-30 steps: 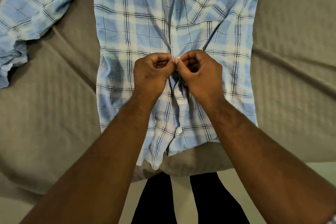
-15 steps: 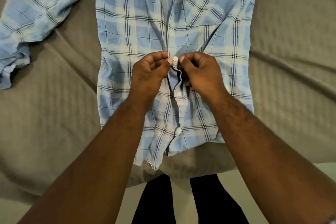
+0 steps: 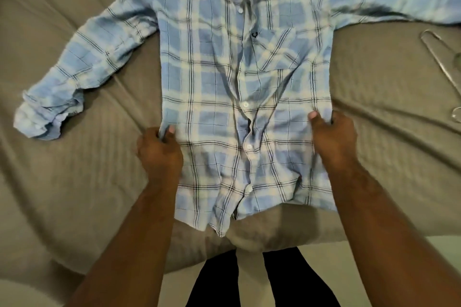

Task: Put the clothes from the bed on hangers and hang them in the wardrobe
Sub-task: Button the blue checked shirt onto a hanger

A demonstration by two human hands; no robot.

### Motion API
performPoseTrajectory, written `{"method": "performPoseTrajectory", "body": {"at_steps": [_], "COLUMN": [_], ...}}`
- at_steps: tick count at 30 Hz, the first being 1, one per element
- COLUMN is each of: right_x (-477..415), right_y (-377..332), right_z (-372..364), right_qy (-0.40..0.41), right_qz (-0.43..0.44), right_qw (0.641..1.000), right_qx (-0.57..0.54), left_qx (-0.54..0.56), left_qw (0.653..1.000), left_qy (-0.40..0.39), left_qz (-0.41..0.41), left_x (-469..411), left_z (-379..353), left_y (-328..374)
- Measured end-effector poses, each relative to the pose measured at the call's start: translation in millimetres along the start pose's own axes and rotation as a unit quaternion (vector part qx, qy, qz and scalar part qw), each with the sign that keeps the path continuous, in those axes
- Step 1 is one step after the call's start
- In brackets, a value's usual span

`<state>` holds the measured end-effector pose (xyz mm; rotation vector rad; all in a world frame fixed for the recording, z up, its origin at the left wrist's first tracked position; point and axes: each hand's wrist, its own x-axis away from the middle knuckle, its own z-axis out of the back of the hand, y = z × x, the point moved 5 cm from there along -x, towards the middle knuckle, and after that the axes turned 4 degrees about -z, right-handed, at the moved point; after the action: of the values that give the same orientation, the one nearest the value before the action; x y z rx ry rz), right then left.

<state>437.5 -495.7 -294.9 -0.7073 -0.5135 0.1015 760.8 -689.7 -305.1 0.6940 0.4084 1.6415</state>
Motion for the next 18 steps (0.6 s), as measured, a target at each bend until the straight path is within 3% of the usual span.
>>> {"method": "performPoseTrajectory", "body": {"at_steps": [3,13,16,18], "right_x": [8,62,57,53], "right_y": [13,118,106,72], "right_z": [23,67,76,78], "right_qy": [0.003,-0.024,0.060,0.120], "right_qz": [-0.031,-0.114,-0.038,0.048], "right_qw": [0.997,0.991,0.992,0.984], "right_qx": [-0.067,0.061,0.108,0.125], "left_qx": [0.048,-0.093,-0.099,-0.097], "left_qw": [0.998,0.986,0.989,0.994], "left_qy": [-0.003,-0.087,-0.015,0.043], "left_qz": [0.046,0.107,0.108,0.026], "left_x": [10,124,119,104], "left_z": [30,74,72,66], "left_y": [-7,-80,-81,-60]}}
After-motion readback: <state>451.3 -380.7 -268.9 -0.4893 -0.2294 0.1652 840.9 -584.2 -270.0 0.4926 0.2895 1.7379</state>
